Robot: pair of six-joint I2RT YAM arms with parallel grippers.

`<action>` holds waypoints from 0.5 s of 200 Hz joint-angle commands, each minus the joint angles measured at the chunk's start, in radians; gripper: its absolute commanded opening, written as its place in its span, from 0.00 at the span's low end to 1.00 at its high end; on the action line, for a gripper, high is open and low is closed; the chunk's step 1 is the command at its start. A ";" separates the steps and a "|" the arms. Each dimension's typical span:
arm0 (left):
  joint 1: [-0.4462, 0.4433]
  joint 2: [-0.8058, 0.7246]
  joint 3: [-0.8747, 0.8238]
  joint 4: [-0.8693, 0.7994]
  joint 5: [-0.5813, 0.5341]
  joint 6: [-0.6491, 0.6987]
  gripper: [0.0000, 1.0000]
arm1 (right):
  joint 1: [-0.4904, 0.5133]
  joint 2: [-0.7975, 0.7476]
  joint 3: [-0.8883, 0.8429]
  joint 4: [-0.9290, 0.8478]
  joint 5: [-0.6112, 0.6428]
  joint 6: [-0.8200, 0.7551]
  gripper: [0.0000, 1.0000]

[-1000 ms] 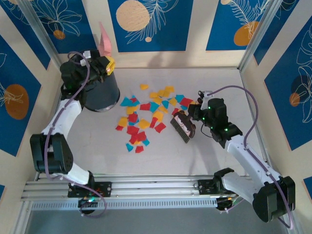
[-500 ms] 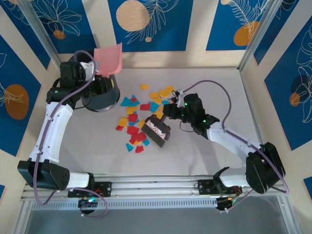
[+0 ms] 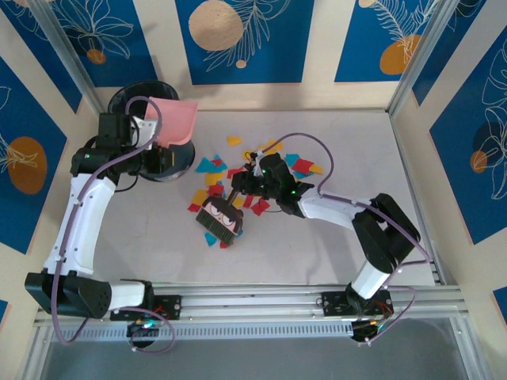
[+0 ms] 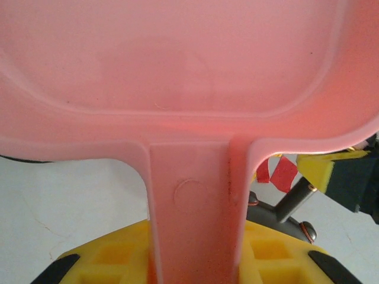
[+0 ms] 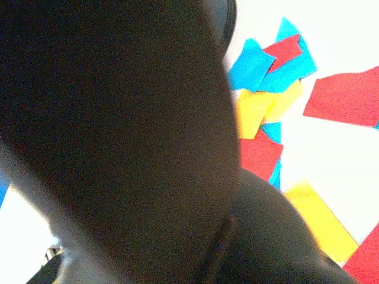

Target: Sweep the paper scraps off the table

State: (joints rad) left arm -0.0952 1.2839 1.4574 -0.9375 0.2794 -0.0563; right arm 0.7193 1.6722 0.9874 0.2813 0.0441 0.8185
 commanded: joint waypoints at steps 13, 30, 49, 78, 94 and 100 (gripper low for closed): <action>-0.008 -0.009 -0.006 -0.024 0.033 0.055 0.00 | 0.004 0.052 0.046 0.009 0.002 0.063 0.00; -0.011 -0.009 -0.009 -0.030 0.050 0.065 0.00 | -0.001 0.053 0.025 -0.006 0.024 0.053 0.00; -0.017 -0.007 -0.010 -0.034 0.055 0.071 0.00 | -0.016 0.032 -0.012 -0.019 0.049 0.041 0.00; -0.037 0.006 -0.005 -0.048 0.066 0.098 0.00 | -0.056 -0.022 -0.080 -0.045 0.086 0.013 0.00; -0.056 0.006 -0.012 -0.038 0.054 0.102 0.00 | -0.087 -0.061 -0.122 -0.060 0.105 -0.004 0.00; -0.065 0.007 -0.014 -0.038 0.058 0.109 0.00 | -0.100 -0.077 -0.138 -0.068 0.115 -0.010 0.00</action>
State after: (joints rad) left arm -0.1280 1.2850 1.4532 -0.9642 0.3130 0.0097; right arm 0.6632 1.6646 0.9085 0.2661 0.0803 0.8562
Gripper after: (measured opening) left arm 0.267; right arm 0.270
